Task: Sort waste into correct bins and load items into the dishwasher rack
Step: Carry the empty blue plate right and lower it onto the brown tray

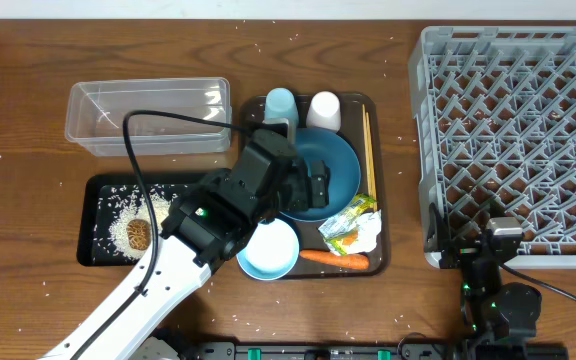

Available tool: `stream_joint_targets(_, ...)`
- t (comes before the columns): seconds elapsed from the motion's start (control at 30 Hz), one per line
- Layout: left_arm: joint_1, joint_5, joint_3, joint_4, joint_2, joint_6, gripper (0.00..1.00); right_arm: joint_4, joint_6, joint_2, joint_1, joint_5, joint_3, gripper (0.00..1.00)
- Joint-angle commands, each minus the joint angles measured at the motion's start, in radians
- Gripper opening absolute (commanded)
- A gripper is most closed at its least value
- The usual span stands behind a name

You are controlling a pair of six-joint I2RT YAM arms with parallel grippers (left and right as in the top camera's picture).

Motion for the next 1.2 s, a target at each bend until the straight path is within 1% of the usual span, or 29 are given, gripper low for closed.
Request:
stream_joint_targets(0.0, -0.003, 0.182, 0.021, -0.006, 0.008, 0.006, 0.98, -0.004, -0.013, -0.002, -0.005, 0.006, -0.002, 0.99)
stream_joint_targets(0.07, -0.019, 0.223, 0.017, -0.009, 0.027, 0.007, 0.98, -0.004, -0.013, -0.002, -0.005, 0.006, -0.002, 0.99)
stream_joint_targets(0.3, -0.148, 0.224, 0.014, -0.018, 0.153, 0.007, 0.98, -0.004, -0.013, -0.002, -0.005, 0.006, -0.002, 0.99)
stream_joint_targets(0.47, -0.232, 0.167, 0.014, -0.019, 0.257, 0.007, 0.98, -0.004, -0.013, -0.002, -0.005, 0.006, -0.002, 0.99)
stream_joint_targets(0.63, -0.272, 0.15, 0.014, -0.019, 0.327, 0.006, 0.99, -0.004, -0.013, -0.002, -0.005, 0.006, -0.002, 0.99)
stream_joint_targets(0.77, -0.289, 0.149, 0.014, -0.018, 0.336, 0.003, 0.99, -0.004, -0.013, -0.002, -0.005, 0.006, -0.002, 0.99)
stream_joint_targets(0.87, -0.291, 0.122, 0.014, -0.023, 0.336, 0.003, 0.99, -0.004, -0.013, -0.002, -0.005, 0.006, -0.002, 0.99)
stream_joint_targets(0.93, -0.291, 0.089, 0.014, -0.025, 0.339, 0.003, 0.96, -0.004, -0.013, -0.002, -0.005, 0.006, -0.002, 0.99)
stream_joint_targets(1.0, -0.291, 0.082, 0.014, -0.027, 0.342, 0.008, 0.9, -0.004, -0.013, -0.002, -0.005, 0.006, -0.002, 0.99)
stream_joint_targets(1.03, -0.293, 0.084, 0.014, -0.032, 0.344, 0.011, 0.88, -0.004, -0.013, -0.002, -0.005, 0.006, -0.002, 0.99)
stream_joint_targets(1.17, -0.321, 0.082, 0.014, -0.064, 0.347, 0.039, 0.87, -0.004, -0.013, -0.002, -0.005, 0.006, -0.002, 0.99)
